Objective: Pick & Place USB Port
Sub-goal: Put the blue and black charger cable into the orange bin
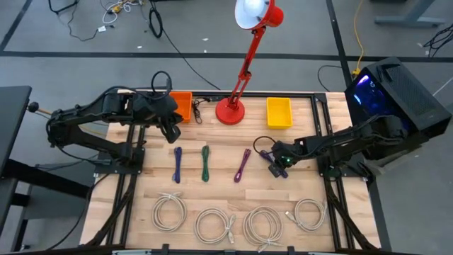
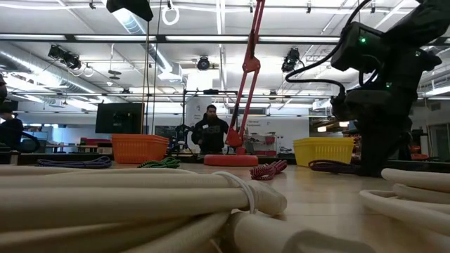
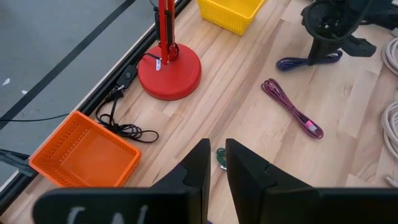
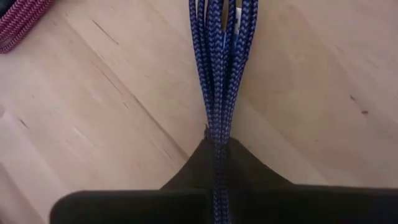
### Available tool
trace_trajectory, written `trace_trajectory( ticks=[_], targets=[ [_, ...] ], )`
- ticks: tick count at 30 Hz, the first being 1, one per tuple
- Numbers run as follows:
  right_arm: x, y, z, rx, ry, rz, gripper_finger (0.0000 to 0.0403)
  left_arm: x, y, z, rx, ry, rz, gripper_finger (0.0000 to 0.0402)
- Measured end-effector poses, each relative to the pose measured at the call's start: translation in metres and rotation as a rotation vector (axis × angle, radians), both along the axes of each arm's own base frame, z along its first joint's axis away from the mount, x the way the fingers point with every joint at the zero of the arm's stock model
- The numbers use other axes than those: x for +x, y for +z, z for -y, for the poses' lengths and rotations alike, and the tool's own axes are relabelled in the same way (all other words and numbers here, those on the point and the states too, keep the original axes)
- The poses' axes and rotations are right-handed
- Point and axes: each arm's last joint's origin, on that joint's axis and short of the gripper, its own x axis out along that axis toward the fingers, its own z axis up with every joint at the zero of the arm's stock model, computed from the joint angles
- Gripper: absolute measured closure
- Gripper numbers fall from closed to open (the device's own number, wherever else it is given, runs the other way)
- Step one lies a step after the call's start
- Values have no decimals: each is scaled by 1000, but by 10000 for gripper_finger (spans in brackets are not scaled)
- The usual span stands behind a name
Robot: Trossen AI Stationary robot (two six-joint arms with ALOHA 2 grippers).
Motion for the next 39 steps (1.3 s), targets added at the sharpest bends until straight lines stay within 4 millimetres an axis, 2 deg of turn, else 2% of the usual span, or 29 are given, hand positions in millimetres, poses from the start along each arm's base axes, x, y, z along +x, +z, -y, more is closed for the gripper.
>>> trace_trajectory(
  ticks=[5, 10, 15, 19, 23, 26, 28, 33, 39],
  targets=[
    [9, 23, 3, -79, 21, 30, 397, 0, 0, 0, 5, 5, -1, 349],
    [30, 74, 9, -193, 80, 86, 397, 0, 0, 0, 6, 5, 2, 349],
    [53, 153, 21, -397, 144, 219, 397, 0, 0, 0, 7, 6, 3, 349],
    [61, 225, 31, -567, 182, 379, 398, 2, 2, -1, 24, 21, 27, 349],
    [59, 284, 37, -686, 201, 538, 398, 12, 14, -2, 62, -1, 175, 349],
    [54, 317, 36, -761, 217, 649, 398, 21, 28, -2, 95, -50, 336, 349],
    [52, 326, 35, -778, 228, 678, 398, 29, 37, -3, 122, -74, 441, 349],
    [56, 331, 27, -790, 258, 732, 398, 46, 51, -8, 112, -156, 637, 349],
    [74, 325, 16, -790, 313, 760, 398, 84, 46, -13, 61, -275, 757, 349]
  ],
)
